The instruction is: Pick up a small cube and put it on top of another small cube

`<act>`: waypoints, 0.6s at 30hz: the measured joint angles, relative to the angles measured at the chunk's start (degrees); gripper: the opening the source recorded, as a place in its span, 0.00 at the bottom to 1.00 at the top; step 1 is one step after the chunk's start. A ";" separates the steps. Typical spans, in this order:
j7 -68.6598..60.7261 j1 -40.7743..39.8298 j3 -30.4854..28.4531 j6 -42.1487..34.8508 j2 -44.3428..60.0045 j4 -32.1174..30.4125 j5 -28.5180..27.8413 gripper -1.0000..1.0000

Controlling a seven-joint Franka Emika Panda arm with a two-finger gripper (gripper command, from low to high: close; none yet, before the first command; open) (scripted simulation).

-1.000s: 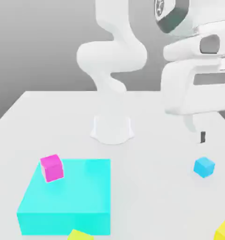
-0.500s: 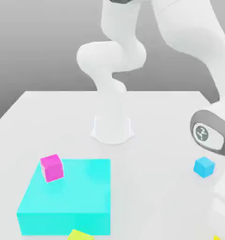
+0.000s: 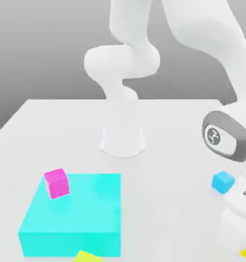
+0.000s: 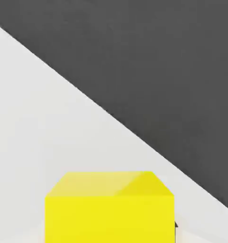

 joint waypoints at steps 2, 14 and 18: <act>1.47 -2.48 -2.47 -0.96 -4.21 -3.10 0.99 0.00; 13.26 -21.42 -14.08 -6.85 -29.19 -21.79 2.91 0.00; 17.14 -26.96 -17.49 -7.73 -36.03 -27.62 3.06 0.00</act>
